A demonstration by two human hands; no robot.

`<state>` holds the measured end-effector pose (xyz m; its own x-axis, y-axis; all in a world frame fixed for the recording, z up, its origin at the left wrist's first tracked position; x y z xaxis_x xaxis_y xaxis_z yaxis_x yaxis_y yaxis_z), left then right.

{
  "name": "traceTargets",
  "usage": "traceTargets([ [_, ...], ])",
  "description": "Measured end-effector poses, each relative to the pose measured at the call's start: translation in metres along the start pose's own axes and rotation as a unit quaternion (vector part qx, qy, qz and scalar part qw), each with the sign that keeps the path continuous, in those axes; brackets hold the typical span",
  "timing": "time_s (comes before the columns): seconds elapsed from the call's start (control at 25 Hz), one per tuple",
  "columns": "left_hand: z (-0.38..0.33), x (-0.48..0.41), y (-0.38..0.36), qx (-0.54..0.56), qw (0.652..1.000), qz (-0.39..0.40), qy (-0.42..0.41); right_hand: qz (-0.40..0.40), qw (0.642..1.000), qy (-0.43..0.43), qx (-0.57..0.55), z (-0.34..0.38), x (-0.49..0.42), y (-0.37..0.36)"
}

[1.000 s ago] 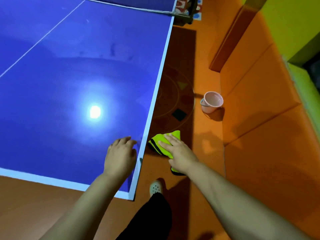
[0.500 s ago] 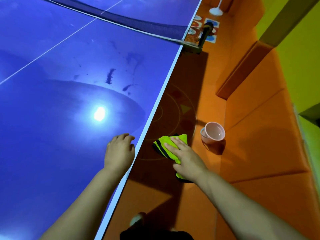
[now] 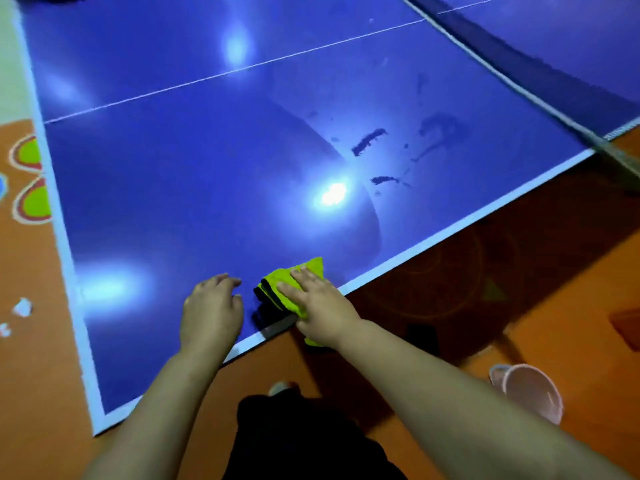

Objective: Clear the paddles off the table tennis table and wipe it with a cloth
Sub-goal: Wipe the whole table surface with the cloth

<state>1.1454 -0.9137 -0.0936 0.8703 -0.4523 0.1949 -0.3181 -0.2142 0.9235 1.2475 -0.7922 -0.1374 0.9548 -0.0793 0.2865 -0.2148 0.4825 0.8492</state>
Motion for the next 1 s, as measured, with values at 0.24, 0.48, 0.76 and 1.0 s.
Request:
traceTargets([
  [0.24, 0.043, 0.008, -0.024, -0.003, 0.993, -0.010, 0.117, 0.008, 0.994, 0.038, 0.106, 0.013, -0.061, -0.055],
  [0.48, 0.001, -0.040, -0.045, 0.006, 0.994, -0.004, 0.113, -0.039, 0.987, 0.097, 0.126, -0.012, -0.068, -0.047],
  [0.76, -0.104, -0.100, -0.067, -0.009, 1.000, 0.017, 0.021, -0.064, 0.994, -0.001, 0.090, -0.129, -0.054, 0.011],
  [1.0, -0.248, -0.143, -0.105, -0.024, 0.995, 0.027, -0.089, -0.076, 0.993, -0.061, 0.065, -0.253, -0.032, 0.074],
])
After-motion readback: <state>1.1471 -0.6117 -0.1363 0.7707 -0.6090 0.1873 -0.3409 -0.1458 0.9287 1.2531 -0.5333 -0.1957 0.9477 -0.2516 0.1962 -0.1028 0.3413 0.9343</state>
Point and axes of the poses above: each hand's wrist, its own x-axis away from the middle knuckle, its own y-axis out of the back of the hand, z = x × y, the point moved 9 cm from there along -x, towards the middle knuckle, and after that the axes turned 5 degrees about y, right-handed, at the moved point
